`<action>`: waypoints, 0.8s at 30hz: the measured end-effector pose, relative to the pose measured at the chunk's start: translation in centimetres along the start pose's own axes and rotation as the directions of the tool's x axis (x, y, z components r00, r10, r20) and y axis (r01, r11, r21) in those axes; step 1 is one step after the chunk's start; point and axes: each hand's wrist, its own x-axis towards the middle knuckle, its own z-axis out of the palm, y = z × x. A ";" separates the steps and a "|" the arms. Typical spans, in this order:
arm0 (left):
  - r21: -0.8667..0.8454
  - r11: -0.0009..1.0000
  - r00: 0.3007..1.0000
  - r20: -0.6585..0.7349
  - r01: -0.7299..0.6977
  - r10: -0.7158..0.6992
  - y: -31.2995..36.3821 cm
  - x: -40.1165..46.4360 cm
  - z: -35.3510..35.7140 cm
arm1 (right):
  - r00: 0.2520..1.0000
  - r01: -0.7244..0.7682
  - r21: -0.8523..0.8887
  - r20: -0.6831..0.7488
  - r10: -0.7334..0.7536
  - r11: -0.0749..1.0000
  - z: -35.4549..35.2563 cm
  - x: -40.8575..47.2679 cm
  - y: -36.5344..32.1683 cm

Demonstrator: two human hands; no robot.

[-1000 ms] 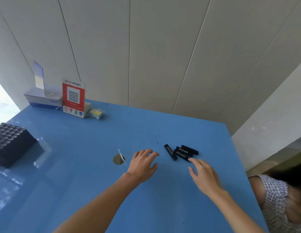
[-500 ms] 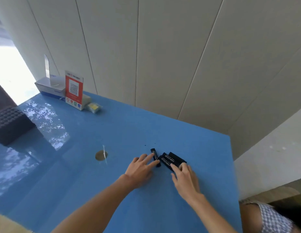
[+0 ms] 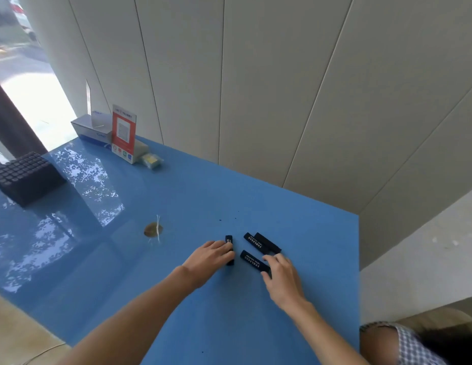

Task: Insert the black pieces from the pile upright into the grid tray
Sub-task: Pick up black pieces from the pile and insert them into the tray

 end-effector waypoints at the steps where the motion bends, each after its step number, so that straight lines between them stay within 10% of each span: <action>1: -0.003 1.000 1.000 -0.026 0.007 -0.007 0.0 0.1 0.0 | 1.000 0.011 0.007 0.024 -0.011 1.000 -0.1 0.0 0.2; 20: 0.057 0.997 0.997 -0.061 -0.046 0.049 1.9 0.2 0.7 | 1.000 0.014 0.285 -0.008 -0.012 0.958 -3.1 -0.9 0.4; 24: -0.311 0.929 0.967 -0.083 0.203 -0.239 2.5 -1.7 -0.2 | 0.999 0.050 0.320 0.001 -0.053 0.946 -3.4 -0.6 -1.3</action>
